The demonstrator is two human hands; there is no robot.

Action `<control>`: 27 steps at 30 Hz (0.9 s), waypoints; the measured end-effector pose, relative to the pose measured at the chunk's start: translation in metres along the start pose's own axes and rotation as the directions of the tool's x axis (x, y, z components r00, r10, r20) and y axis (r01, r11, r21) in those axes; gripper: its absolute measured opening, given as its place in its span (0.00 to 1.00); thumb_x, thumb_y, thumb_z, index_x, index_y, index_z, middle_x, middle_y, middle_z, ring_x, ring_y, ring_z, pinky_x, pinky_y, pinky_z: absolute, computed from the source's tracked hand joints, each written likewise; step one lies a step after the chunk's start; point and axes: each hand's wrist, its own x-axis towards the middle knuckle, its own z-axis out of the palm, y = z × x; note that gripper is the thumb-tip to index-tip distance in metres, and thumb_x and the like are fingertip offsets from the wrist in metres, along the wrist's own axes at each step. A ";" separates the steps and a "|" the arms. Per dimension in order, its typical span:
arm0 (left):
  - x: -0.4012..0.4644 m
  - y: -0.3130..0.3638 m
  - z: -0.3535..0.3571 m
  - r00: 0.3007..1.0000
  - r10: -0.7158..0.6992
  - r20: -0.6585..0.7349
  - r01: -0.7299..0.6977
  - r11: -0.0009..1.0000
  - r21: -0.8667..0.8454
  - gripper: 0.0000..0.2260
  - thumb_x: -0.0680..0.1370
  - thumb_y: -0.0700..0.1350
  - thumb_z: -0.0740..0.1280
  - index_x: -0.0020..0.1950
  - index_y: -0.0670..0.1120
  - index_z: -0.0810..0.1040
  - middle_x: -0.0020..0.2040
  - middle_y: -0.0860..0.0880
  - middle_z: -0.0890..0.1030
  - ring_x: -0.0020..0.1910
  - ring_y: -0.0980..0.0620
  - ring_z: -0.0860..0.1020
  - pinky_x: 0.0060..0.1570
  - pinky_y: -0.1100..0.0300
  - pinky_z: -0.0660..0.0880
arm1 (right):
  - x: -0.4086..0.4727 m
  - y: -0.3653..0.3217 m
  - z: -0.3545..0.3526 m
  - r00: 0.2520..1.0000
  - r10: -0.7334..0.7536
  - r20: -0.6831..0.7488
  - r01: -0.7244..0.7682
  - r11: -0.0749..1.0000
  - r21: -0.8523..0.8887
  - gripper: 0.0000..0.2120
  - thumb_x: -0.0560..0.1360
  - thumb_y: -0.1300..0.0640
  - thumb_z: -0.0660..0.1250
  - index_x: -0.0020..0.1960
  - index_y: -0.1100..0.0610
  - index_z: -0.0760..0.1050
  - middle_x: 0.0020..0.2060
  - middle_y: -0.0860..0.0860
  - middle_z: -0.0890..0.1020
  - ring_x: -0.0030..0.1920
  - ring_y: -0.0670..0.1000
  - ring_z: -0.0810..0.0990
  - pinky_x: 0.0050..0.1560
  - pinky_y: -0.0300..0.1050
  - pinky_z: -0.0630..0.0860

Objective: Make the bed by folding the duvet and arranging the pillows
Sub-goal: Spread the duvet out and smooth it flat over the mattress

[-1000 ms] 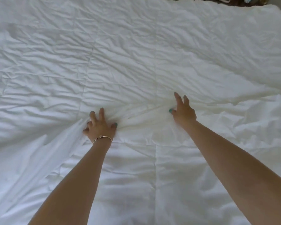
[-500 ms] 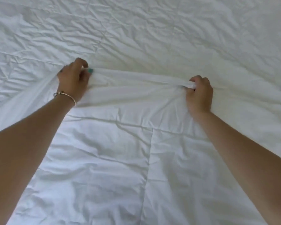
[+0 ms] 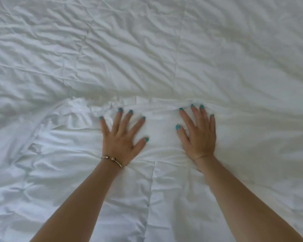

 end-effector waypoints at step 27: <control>0.034 -0.035 0.008 0.942 0.108 0.318 -0.023 0.965 -0.262 0.30 0.77 0.68 0.42 0.77 0.61 0.43 0.79 0.46 0.42 0.77 0.45 0.39 0.70 0.37 0.32 | -0.003 -0.100 0.005 0.672 0.715 0.193 -0.645 0.693 -0.321 0.25 0.83 0.44 0.40 0.78 0.41 0.39 0.79 0.47 0.44 0.78 0.53 0.44 0.76 0.57 0.45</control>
